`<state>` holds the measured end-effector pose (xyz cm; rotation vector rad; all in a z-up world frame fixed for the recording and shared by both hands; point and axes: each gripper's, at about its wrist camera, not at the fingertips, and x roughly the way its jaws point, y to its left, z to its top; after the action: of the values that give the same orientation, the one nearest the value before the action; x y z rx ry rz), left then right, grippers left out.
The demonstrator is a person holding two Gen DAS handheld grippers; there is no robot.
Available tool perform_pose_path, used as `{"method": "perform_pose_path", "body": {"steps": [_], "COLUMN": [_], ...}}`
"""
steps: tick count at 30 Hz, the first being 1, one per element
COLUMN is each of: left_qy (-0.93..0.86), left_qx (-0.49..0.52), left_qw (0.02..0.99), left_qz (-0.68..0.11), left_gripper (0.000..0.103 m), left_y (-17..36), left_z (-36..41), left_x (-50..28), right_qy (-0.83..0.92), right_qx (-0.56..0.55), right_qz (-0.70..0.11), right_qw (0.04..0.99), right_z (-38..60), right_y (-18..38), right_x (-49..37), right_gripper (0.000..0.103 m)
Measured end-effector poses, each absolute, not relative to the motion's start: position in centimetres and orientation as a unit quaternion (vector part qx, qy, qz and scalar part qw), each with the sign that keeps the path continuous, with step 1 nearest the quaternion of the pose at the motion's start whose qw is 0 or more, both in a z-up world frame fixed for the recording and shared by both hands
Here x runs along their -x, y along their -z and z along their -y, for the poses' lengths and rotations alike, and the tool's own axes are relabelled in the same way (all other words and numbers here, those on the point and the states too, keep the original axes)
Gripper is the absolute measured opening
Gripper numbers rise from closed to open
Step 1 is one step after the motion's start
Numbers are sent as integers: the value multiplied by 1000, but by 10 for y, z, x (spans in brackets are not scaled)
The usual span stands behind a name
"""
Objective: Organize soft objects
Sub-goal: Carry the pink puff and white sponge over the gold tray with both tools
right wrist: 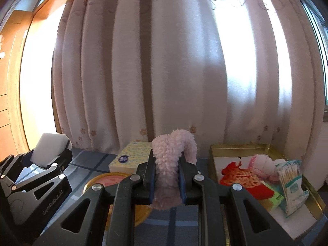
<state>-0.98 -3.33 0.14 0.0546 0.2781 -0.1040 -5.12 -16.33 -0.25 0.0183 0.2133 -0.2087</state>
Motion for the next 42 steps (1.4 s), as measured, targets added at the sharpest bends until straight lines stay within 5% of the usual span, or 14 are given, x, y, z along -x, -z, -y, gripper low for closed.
{"method": "perform_pose_path", "body": {"steps": [42], "left_qy": [222], "left_qx": [-65], "left_qw": [965], "left_qz": [-126], "left_gripper": [56], "left_y": [-9], "left_z": [190], "left_x": [71], "right_qy": [223], "right_qx": [-25], "right_qz": [-136], "right_qw": [965], "right_z": [293], "right_y": [-4], "right_x": [114], "right_gripper": [20]}}
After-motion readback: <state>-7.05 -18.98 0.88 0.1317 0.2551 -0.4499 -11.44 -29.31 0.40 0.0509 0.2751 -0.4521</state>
